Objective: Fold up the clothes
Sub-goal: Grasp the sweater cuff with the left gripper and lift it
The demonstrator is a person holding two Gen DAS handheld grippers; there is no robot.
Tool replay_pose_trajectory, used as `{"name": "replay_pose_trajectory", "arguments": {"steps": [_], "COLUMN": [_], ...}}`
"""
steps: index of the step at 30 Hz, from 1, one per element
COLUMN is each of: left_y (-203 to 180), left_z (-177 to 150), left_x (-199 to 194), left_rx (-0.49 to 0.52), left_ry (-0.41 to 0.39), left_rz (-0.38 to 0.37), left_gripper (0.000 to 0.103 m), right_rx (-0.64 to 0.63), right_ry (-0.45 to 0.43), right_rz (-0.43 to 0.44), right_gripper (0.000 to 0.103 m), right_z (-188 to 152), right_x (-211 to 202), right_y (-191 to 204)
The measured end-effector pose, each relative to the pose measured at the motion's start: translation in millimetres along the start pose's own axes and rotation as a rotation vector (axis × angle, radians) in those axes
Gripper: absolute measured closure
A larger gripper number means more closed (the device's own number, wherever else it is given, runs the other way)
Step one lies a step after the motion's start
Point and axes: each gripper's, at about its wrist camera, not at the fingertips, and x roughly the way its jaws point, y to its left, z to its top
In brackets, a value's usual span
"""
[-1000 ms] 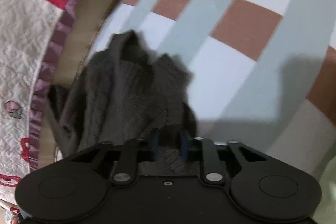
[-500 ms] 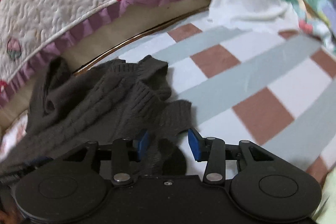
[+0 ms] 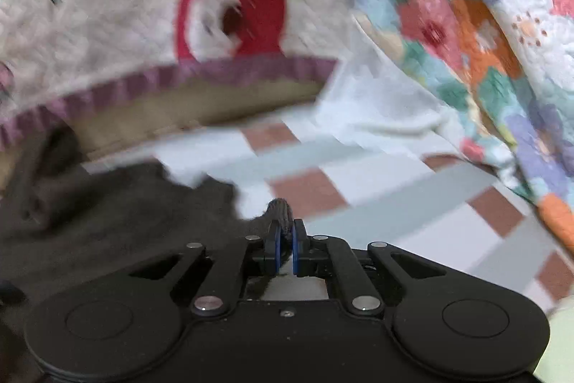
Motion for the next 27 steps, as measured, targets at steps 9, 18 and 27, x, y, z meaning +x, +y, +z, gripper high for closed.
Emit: {"name": "replay_pose_trajectory", "arguments": {"steps": [9, 18, 27], "left_y": [5.3, 53.6, 73.0], "left_z": [2.8, 39.2, 97.6], "left_x": [-4.4, -35.0, 0.4], "left_rx": [-0.03, -0.041, 0.011], "left_ry": [0.027, -0.106, -0.127], "left_rz": [-0.007, 0.154, 0.155], "left_gripper": [0.048, 0.043, 0.039], "right_rx": [0.043, -0.068, -0.347], "right_ry": [0.052, 0.087, 0.268], "right_rz": [-0.053, 0.392, 0.323], "right_gripper": [0.094, 0.065, 0.059], "right_z": [-9.4, 39.0, 42.0], "right_x": [8.4, 19.7, 90.7], "right_y": [-11.9, 108.6, 187.0]}}
